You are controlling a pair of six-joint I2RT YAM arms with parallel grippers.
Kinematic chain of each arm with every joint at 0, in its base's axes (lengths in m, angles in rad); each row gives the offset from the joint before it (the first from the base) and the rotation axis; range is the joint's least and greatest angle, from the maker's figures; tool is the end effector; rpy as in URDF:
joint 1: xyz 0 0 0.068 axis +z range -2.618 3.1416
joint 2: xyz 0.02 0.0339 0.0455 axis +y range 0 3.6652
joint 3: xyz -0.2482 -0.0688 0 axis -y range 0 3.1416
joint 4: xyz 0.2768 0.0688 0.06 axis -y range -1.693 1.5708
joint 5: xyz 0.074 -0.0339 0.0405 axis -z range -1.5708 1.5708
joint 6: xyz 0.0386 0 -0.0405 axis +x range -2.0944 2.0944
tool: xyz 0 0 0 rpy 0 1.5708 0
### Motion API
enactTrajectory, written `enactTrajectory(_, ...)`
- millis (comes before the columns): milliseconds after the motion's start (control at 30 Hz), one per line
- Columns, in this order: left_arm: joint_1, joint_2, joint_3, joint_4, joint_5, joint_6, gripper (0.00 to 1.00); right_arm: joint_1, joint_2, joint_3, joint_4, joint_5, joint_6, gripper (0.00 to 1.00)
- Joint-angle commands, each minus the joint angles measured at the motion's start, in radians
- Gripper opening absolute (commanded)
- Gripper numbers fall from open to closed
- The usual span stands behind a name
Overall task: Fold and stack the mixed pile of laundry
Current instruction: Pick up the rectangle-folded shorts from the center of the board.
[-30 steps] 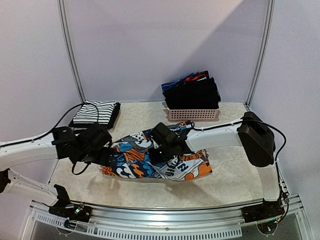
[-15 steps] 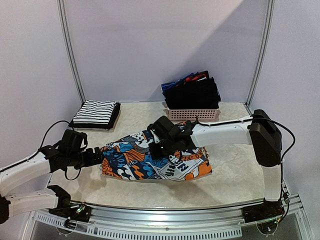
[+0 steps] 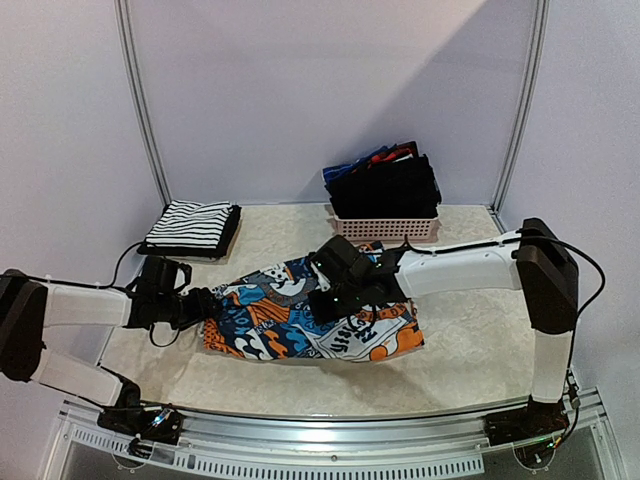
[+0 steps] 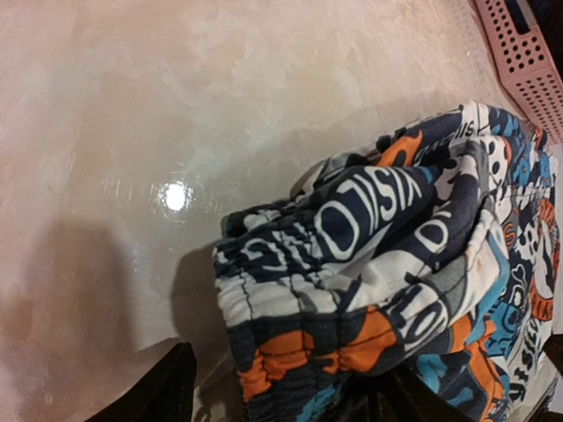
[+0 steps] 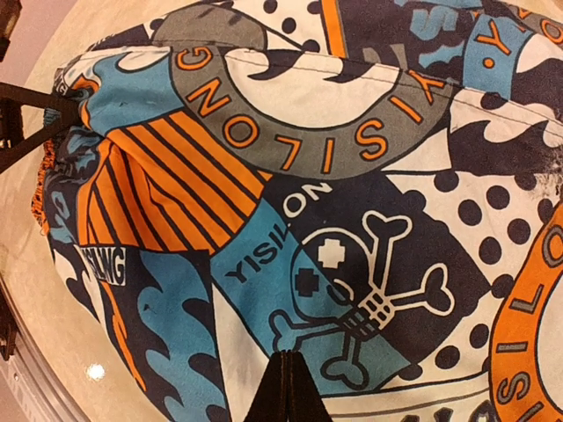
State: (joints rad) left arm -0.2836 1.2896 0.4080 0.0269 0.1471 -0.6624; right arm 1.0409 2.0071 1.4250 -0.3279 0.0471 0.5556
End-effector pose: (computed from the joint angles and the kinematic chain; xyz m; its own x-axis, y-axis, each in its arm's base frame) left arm 0.2356 -0.0746 0.0919 -0.7981 -0.4011 -0.4496 -0.1543 0.8574 -0.4909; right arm 0.2331 0.3944 0.1475 -0.7859 -0.2993 -0.5410 -0.5094 0.8094 0.2921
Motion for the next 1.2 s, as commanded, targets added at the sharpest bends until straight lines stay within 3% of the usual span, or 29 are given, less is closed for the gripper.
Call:
enactTrajectory(0, 0.022, 0.082, 0.02, 0.082, 0.007, -0.001, 0.63, 0.008, -0.051, -0.037, 0.009, 0.006, -0.002, 0.02)
enactTrajectory(100, 0.027, 0.147, 0.016, 0.132, 0.028, -0.007, 0.58, 0.008, -0.065, -0.053, 0.013, 0.01, 0.002, 0.02)
enactTrajectory(300, 0.027, 0.244, 0.027, 0.198, 0.073, -0.029, 0.57, 0.009, -0.07, -0.05, 0.019, 0.013, 0.003, 0.02)
enactTrajectory(367, 0.026, 0.277, 0.04, 0.209, 0.082, -0.034, 0.52, 0.01, -0.067, -0.043, 0.028, 0.012, 0.001, 0.02)
enactTrajectory(500, 0.024, 0.352, 0.083, 0.22, 0.114, -0.042, 0.11, 0.009, -0.052, -0.001, 0.033, 0.006, -0.011, 0.02)
enactTrajectory(567, 0.023, 0.369, 0.091, 0.225, 0.125, -0.045, 0.0, 0.009, -0.038, 0.048, 0.042, -0.018, -0.021, 0.02)
enactTrajectory(667, 0.009, 0.341, 0.085, 0.197, 0.115, -0.04, 0.0, 0.009, 0.007, 0.127, 0.036, -0.095, -0.042, 0.02)
enactTrajectory(800, -0.032, 0.22, 0.096, 0.036, 0.057, 0.001, 0.0, 0.009, 0.089, 0.256, 0.003, -0.203, -0.074, 0.03)
enactTrajectory(1033, -0.119, -0.042, 0.074, -0.233, -0.081, 0.003, 0.0, 0.009, 0.216, 0.412, -0.092, -0.267, -0.132, 0.03)
enactTrajectory(1167, -0.123, -0.212, 0.095, -0.396, -0.173, 0.009, 0.0, 0.009, 0.239, 0.408, -0.093, -0.237, -0.099, 0.03)
